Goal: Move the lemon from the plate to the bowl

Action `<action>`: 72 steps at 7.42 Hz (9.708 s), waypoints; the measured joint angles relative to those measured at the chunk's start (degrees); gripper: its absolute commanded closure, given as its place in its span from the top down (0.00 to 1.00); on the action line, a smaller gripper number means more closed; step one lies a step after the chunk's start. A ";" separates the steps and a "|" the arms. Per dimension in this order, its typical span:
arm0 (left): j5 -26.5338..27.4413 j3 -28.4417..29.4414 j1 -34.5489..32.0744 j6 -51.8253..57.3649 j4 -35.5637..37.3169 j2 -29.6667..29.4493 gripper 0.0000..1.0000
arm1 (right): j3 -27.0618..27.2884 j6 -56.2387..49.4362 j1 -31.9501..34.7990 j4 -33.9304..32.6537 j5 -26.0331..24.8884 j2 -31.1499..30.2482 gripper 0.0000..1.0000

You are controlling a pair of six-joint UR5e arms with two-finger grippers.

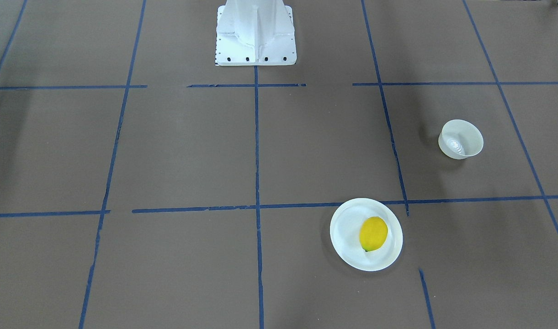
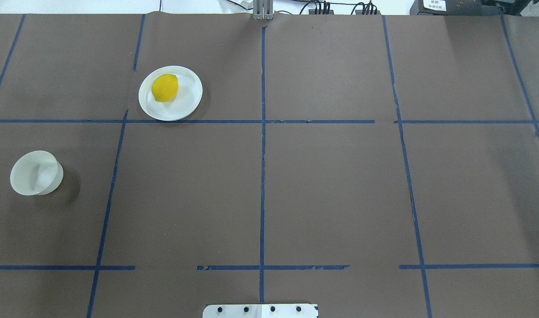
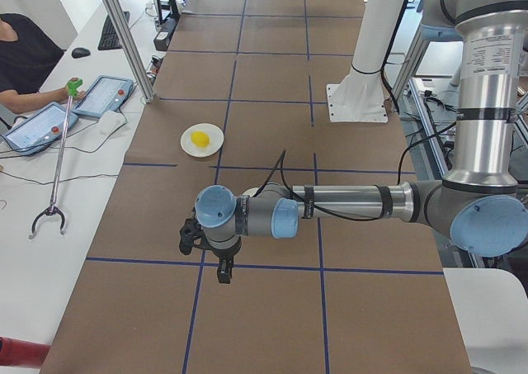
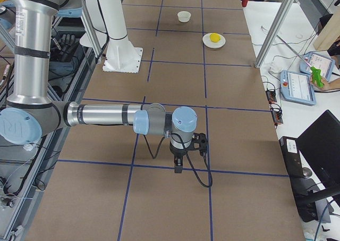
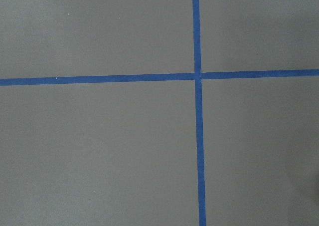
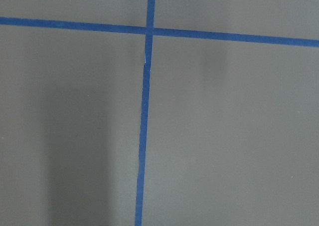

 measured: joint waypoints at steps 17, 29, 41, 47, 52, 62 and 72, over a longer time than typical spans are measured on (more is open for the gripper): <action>9.63 0.40 35.83 -41.47 -1.72 -31.30 1.00 | 0.00 0.00 0.00 0.00 0.00 0.00 1.00; 14.05 30.89 38.88 -49.90 -23.70 -45.84 1.00 | 0.00 0.00 0.00 0.00 0.01 0.00 1.00; 12.54 -2.08 34.12 -46.81 -9.47 -25.77 0.00 | 0.00 0.00 0.00 0.00 0.00 0.00 1.00; 14.44 -12.53 34.31 -50.18 -25.92 1.92 0.00 | 0.00 0.00 0.00 0.00 0.00 0.00 1.00; 14.09 -10.66 35.15 -50.87 -28.45 4.08 0.99 | 0.00 0.00 0.00 0.00 0.03 0.00 1.00; 11.56 -15.46 31.14 -44.79 -27.92 2.85 1.00 | 0.00 0.00 0.00 0.00 0.00 0.00 1.00; 3.37 0.31 1.45 2.45 -9.22 -0.91 1.00 | 0.00 0.00 0.00 0.00 0.00 0.00 1.00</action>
